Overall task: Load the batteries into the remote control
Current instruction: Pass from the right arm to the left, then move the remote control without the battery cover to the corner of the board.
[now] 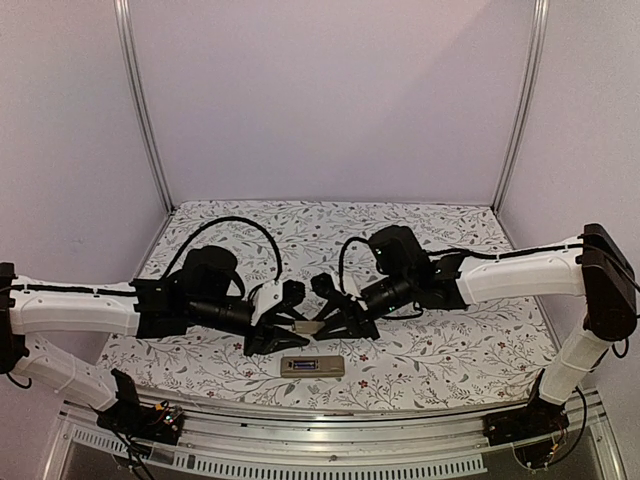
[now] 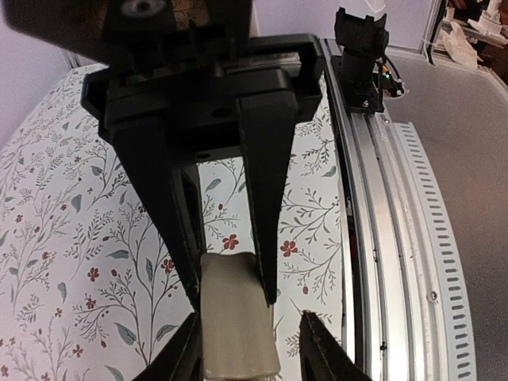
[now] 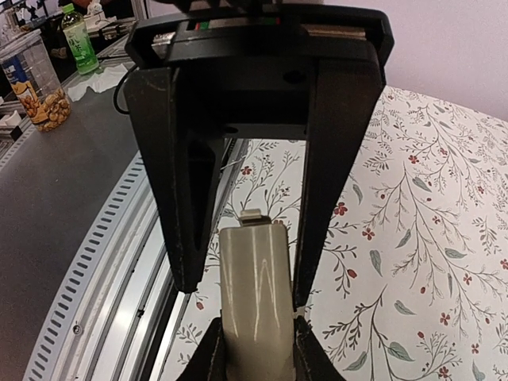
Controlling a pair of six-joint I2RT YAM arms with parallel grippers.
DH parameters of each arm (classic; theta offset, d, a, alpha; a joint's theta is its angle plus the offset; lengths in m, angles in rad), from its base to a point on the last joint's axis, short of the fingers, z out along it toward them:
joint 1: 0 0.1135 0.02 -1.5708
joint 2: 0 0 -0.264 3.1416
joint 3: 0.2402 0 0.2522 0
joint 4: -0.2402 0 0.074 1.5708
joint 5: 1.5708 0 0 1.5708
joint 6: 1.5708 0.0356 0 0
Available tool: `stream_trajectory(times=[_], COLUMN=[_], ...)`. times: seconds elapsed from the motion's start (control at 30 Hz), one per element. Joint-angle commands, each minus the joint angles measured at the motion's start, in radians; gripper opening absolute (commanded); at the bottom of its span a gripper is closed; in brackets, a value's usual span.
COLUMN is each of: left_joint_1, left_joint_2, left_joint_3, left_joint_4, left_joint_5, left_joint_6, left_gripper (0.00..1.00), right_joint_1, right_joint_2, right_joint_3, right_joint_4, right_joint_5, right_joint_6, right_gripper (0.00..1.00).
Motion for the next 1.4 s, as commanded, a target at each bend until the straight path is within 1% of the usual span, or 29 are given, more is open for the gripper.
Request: stream_trajectory(times=[0.0,0.13,0.33,0.4,0.5,0.53,0.67,0.77,0.9,0.97,1.03,1.1,1.23,1.37], left_joint_1=[-0.001,0.000,0.000,-0.001,-0.001,-0.001,-0.001,-0.001,0.001,0.004,0.010,0.015,0.036,0.061], left_joint_2=[-0.011,-0.012,-0.012,-0.011,-0.014,-0.015,-0.024,-0.034,-0.050,-0.067,-0.093,-0.130,-0.199,-0.264], left_joint_3=[0.016,0.017,0.020,0.020,0.019,0.018,0.016,0.011,0.006,0.006,-0.003,-0.015,-0.034,-0.051], left_joint_4=[0.002,0.004,0.000,-0.004,-0.008,-0.006,-0.010,-0.011,-0.029,-0.044,-0.081,-0.098,-0.123,-0.151], left_joint_5=[-0.008,-0.004,-0.007,-0.011,-0.016,-0.016,-0.024,-0.028,-0.050,-0.075,-0.099,-0.125,-0.144,-0.160], left_joint_6=[-0.002,-0.007,-0.009,-0.010,-0.021,-0.023,-0.021,-0.020,-0.022,-0.019,-0.018,-0.020,-0.040,-0.049], left_gripper=[0.38,0.31,0.27,0.24,0.22,0.21,0.21,0.21,0.21,0.20,0.21,0.21,0.22,0.24], right_joint_1=[0.006,0.007,0.007,0.007,0.007,0.006,0.006,0.005,0.000,-0.009,-0.017,-0.017,-0.017,0.003], right_joint_2=[-0.004,-0.002,0.000,0.001,0.003,0.003,0.002,0.000,-0.012,-0.020,-0.023,-0.002,0.078,0.123], right_joint_3=[0.023,0.024,0.024,0.024,0.026,0.027,0.032,0.033,0.013,-0.027,-0.092,-0.126,-0.128,-0.147], right_joint_4=[-0.013,-0.014,-0.018,-0.020,-0.022,-0.022,-0.023,-0.023,-0.015,0.014,0.081,0.113,0.147,0.181], right_joint_5=[0.012,0.013,0.020,0.028,0.036,0.039,0.052,0.061,0.076,0.090,0.129,0.162,0.175,0.234], right_joint_6=[0.008,0.008,0.008,0.010,0.012,0.012,0.012,0.012,0.010,0.011,0.014,0.020,0.075,0.075], right_gripper=[0.06,0.06,0.07,0.11,0.21,0.24,0.43,0.50,0.63,0.66,0.70,0.73,0.73,0.73])
